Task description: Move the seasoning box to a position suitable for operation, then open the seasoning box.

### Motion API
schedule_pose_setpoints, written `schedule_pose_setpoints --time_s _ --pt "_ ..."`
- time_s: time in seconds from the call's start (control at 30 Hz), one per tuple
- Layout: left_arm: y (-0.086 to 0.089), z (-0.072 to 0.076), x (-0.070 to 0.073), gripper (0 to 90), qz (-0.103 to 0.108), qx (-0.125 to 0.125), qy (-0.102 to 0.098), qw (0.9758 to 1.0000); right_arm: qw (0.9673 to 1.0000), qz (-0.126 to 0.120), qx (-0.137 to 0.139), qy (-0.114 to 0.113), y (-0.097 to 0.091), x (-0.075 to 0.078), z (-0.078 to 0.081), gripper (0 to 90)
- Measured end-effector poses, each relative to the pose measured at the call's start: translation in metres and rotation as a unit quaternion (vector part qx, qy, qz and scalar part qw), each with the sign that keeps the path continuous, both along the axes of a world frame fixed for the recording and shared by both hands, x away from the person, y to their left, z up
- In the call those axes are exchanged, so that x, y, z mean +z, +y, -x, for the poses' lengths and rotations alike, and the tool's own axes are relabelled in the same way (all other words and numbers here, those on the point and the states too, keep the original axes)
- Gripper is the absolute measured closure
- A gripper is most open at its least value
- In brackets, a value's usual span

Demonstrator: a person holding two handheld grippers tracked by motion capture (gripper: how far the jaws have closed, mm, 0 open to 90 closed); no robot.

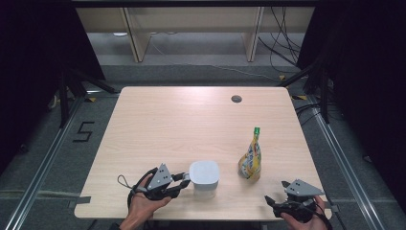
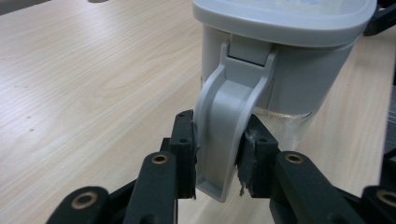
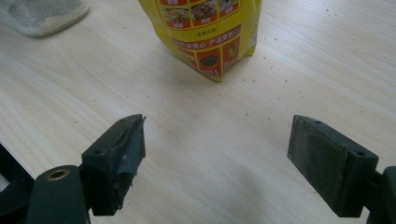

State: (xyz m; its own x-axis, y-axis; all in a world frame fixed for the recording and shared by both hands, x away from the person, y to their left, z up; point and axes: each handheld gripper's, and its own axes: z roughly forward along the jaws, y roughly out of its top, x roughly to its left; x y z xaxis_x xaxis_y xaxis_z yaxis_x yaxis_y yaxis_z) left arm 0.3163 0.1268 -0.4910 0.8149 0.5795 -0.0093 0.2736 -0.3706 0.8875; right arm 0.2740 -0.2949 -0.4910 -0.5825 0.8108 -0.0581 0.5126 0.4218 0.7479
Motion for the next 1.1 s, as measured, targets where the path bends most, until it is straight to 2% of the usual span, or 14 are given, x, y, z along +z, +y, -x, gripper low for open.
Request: schedule_pose_setpoints --time_s 0.07,0.1,0.37,0.43,0.5,0.6,0.67,0.73,0.77,0.83,0.87,0.9,0.97,1.1 --pt "-0.002 0.002 0.001 69.4 -0.007 -0.008 -0.006 0.9999 1.0000 0.000 0.000 0.000 0.000 0.000 0.000 19.9" --pt "-0.003 0.004 0.000 69.4 0.003 -0.009 0.002 1.0000 1.0000 0.000 0.000 0.000 0.000 0.000 0.000 19.9" --pt "-0.007 0.009 -0.002 69.4 0.008 -0.032 0.001 0.9995 1.0000 0.001 -0.001 -0.005 0.001 0.000 0.000 20.0" --pt "-0.008 0.010 -0.001 69.4 -0.004 -0.041 -0.003 0.9992 1.0000 0.001 0.000 -0.005 0.000 0.000 0.000 19.9" --pt "-0.010 0.012 -0.002 69.3 0.000 -0.047 -0.001 0.9989 1.0000 0.001 -0.002 -0.004 0.000 0.000 0.000 20.0" --pt "-0.010 0.013 -0.003 69.0 -0.001 -0.043 0.015 0.9990 1.0000 0.003 0.000 -0.007 0.001 0.000 0.000 20.0" --pt "-0.010 0.011 -0.003 68.3 0.000 -0.048 0.008 0.9988 1.0000 0.004 0.004 -0.006 0.001 0.000 -0.001 20.0" --pt "-0.010 0.012 -0.002 67.4 0.008 -0.041 0.027 0.9988 0.9998 0.009 0.010 -0.013 0.000 0.000 -0.002 20.0" --pt "-0.009 0.011 -0.001 60.6 0.006 -0.046 0.022 0.9987 1.0000 0.003 0.002 -0.007 0.001 -0.001 0.000 20.0" --pt "-0.008 0.013 0.001 57.4 0.008 -0.033 0.024 0.9991 0.9999 0.003 0.010 -0.012 0.000 -0.001 -0.002 20.0" --pt "-0.008 0.014 0.003 48.1 0.003 -0.029 0.022 0.9993 1.0000 0.004 0.004 -0.007 0.001 0.000 -0.001 20.0" --pt "-0.007 0.015 0.004 48.1 0.004 -0.031 0.028 0.9991 1.0000 0.004 0.004 -0.007 0.001 0.000 -0.001 20.0" --pt "-0.006 0.016 0.006 35.0 0.005 -0.034 0.039 0.9987 0.9999 0.007 0.008 -0.009 0.001 0.000 -0.001 20.0" --pt "-0.006 0.023 0.013 29.3 0.004 -0.036 0.035 0.9987 0.9999 0.006 0.008 -0.009 0.003 0.002 -0.001 20.2"
